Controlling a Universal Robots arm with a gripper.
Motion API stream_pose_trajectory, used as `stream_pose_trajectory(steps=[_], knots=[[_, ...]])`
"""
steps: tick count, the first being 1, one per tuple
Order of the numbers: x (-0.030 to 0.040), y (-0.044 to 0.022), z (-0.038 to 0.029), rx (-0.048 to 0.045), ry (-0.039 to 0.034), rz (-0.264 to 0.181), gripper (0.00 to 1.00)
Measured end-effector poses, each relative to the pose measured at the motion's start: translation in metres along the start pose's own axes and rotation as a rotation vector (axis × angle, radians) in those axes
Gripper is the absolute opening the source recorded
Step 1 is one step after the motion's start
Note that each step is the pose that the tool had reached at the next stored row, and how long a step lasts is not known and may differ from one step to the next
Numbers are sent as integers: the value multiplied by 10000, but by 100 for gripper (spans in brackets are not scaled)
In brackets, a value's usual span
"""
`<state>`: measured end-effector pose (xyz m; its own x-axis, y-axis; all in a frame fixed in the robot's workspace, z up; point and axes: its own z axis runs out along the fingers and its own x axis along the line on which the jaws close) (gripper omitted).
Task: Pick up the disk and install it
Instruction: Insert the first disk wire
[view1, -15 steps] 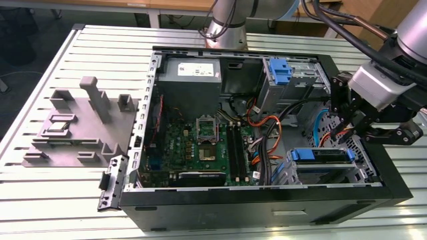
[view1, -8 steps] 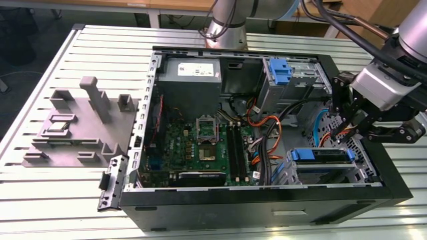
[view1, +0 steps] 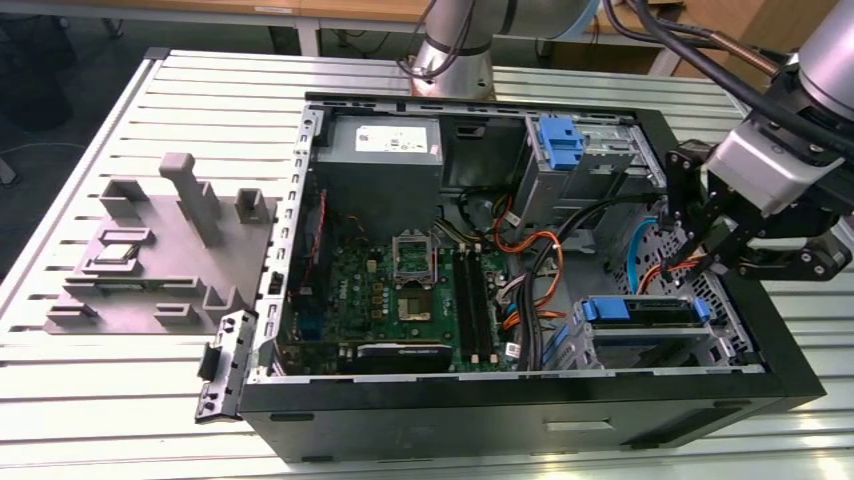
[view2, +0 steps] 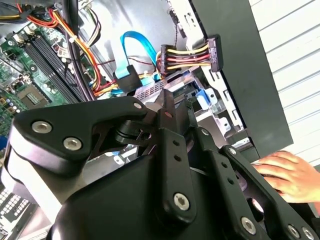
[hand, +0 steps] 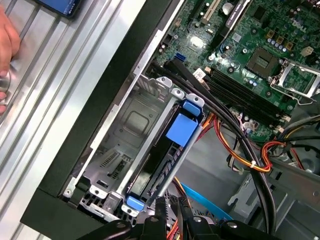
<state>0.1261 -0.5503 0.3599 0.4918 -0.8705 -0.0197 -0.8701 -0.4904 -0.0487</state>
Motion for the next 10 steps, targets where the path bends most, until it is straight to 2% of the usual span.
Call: stream_pose_trajectory(steps=[6,10], knots=[[-2,-18,6,-4,7,-22,24],[-1,-19,11,11,6,-330,24]])
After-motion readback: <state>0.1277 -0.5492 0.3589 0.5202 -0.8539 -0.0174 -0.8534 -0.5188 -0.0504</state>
